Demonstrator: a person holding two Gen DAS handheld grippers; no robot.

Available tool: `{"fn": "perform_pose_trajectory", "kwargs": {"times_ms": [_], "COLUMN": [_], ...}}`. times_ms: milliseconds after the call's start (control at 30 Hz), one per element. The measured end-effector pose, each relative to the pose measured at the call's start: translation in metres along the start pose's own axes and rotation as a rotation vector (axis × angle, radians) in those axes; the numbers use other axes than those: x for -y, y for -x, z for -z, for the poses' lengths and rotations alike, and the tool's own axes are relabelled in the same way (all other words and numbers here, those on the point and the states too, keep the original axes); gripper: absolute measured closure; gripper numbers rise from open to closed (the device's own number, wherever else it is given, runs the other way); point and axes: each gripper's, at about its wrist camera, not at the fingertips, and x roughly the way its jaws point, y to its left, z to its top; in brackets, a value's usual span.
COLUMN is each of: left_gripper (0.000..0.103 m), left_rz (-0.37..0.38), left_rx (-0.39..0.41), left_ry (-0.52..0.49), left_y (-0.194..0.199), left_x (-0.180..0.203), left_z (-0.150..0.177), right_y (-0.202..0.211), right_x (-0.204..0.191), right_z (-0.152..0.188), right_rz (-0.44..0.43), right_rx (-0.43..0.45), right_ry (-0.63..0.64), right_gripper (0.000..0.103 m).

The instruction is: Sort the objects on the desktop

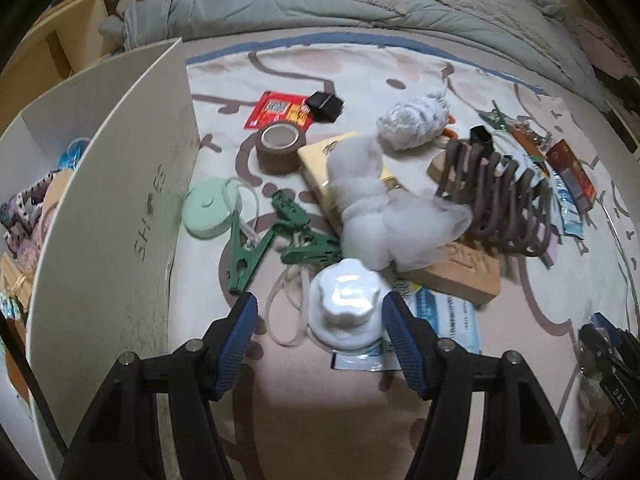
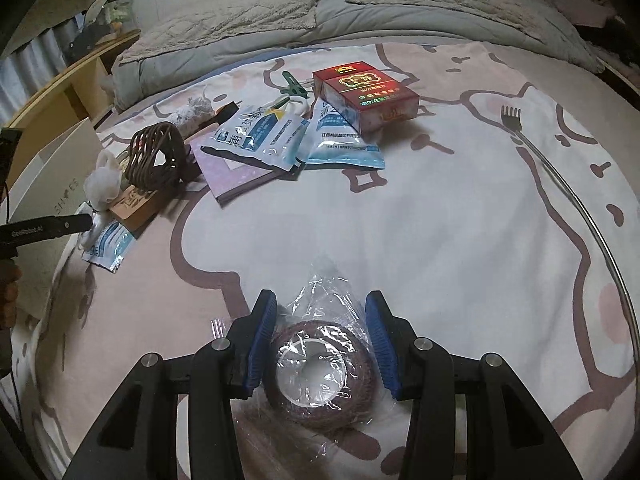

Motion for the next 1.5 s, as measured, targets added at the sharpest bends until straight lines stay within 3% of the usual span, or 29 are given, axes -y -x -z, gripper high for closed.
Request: {"fn": "perform_pose_trajectory", "kwargs": {"times_ms": [300, 633, 1000, 1500], "left_gripper": [0.039, 0.072, 0.075, 0.075], "left_rz": [0.045, 0.138, 0.215, 0.280], "left_rx": [-0.005, 0.014, 0.035, -0.011], "left_ry": [0.004, 0.006, -0.040, -0.177], "left_y": [-0.003, 0.001, 0.024, 0.059], "left_x": [-0.002, -0.003, 0.005, 0.034], "left_z": [0.000, -0.001, 0.010, 0.064], "right_y": [-0.001, 0.000, 0.001, 0.022], "right_x": [-0.004, -0.004, -0.005, -0.017], "right_z": [0.004, 0.005, 0.006, 0.039], "right_rz": [0.025, 0.034, 0.043, 0.039], "right_rx": [0.010, 0.015, 0.018, 0.002], "right_ry": [0.014, 0.023, 0.019, 0.018], "right_gripper": [0.056, 0.055, 0.055, 0.055]}}
